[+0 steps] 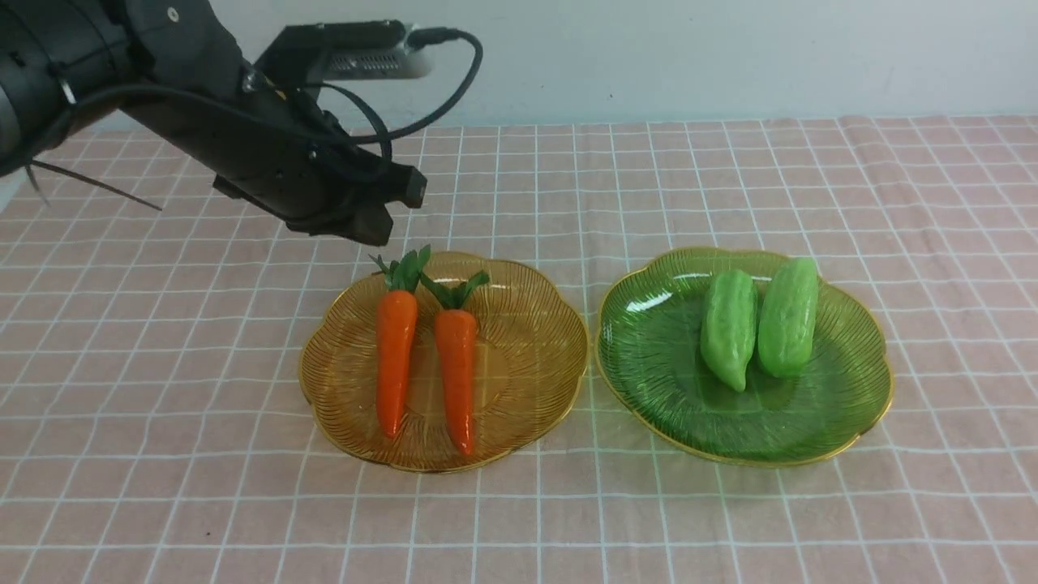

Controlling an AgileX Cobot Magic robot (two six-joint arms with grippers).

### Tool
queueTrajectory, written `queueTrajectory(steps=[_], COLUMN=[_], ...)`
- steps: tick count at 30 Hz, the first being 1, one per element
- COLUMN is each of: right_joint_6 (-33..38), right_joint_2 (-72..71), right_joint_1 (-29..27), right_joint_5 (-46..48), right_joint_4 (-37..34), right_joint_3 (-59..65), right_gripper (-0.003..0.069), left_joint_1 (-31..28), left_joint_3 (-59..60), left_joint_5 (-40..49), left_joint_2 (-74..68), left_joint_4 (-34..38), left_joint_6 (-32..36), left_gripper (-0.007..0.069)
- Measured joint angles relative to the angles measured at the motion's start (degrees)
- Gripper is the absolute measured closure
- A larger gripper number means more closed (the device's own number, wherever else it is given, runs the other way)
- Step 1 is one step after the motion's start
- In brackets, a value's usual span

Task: Put different types of vegetables on the plate.

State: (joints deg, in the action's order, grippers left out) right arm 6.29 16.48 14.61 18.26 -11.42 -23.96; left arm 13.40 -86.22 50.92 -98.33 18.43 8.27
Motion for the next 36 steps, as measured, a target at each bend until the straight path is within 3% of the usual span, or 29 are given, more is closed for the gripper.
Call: queueTrajectory(steps=[5,17,22,26,31,36], right_joint_6=[0.0,0.0,0.0,0.0,0.1,0.1], right_joint_2=[-3.0,-17.0,-17.0,-17.0,-17.0,-17.0], right_joint_1=[-0.4,-11.3,-11.6,-11.6,-11.6,-11.6], right_joint_5=[-0.1,1.6,2.9,3.6,3.6,3.7], right_joint_4=[1.4,6.3,10.3,10.4,10.5,10.5], right_joint_3=[4.3,24.7,25.6,25.6,25.6,25.6], right_gripper=[0.0675,0.0675,0.0675,0.0675,0.0675,0.0675], left_joint_1=[0.0,0.0,0.0,0.0,0.0,0.0], left_joint_3=[0.0,0.0,0.0,0.6,6.8,19.1], left_joint_5=[0.4,9.9,19.6,20.0,20.5,19.5], left_joint_2=[3.6,12.1,18.4,22.7,34.7,49.1], left_joint_4=[-1.5,-4.2,-8.0,-10.4,-14.9,-15.0], left_joint_6=[0.4,1.3,1.6,1.6,0.8,-2.5], left_gripper=[0.0628,0.0628,0.0628,0.0628,0.0628,0.0627])
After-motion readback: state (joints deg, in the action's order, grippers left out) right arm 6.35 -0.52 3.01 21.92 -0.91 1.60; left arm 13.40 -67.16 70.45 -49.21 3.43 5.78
